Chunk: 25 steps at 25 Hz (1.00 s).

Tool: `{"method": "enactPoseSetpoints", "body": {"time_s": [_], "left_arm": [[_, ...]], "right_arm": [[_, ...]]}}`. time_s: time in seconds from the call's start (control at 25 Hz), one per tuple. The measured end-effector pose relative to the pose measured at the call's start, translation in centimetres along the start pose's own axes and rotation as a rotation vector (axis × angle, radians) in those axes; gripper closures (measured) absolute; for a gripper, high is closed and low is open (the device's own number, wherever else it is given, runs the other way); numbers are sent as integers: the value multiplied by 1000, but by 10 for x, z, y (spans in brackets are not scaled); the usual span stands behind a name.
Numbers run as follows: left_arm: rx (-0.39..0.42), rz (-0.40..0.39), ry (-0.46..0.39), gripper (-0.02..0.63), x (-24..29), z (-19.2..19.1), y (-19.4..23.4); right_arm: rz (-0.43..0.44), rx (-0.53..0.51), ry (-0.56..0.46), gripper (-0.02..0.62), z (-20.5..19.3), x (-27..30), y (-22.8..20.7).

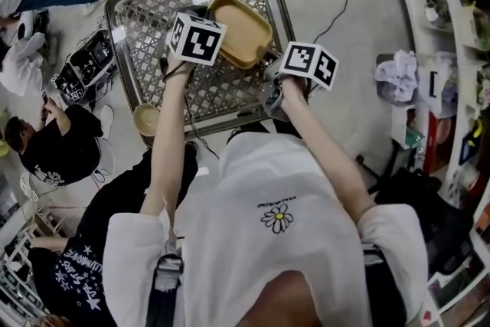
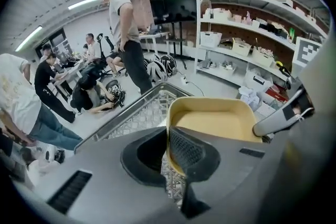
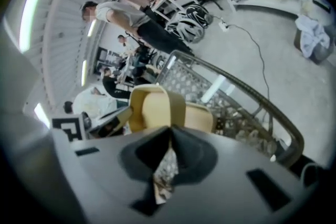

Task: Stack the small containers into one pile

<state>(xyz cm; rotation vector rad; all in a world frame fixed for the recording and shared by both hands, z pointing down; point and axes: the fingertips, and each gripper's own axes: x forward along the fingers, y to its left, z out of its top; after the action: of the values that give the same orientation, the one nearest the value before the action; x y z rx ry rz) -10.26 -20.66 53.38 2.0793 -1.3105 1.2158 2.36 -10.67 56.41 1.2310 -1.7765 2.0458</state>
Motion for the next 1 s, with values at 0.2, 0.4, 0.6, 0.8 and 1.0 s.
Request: {"method": "enactPoseSetpoints", "body": {"time_s": [0.2, 0.4, 0.6, 0.8, 1.0], "left_arm": [[-3, -57, 92, 566, 37, -31, -12], [52, -62, 138, 566, 55, -40, -21], [43, -81, 182, 566, 68, -54, -23], [46, -81, 201, 566, 65, -53, -23], [58, -64, 211, 566, 63, -51, -21]], "right_arm": [[-61, 68, 35, 558, -11, 18, -30], [-95, 111, 60, 558, -21, 26, -47], [-121, 130, 83, 558, -26, 35, -57], [-119, 135, 95, 558, -28, 34, -53], [-123, 142, 104, 558, -30, 37, -57]]}}
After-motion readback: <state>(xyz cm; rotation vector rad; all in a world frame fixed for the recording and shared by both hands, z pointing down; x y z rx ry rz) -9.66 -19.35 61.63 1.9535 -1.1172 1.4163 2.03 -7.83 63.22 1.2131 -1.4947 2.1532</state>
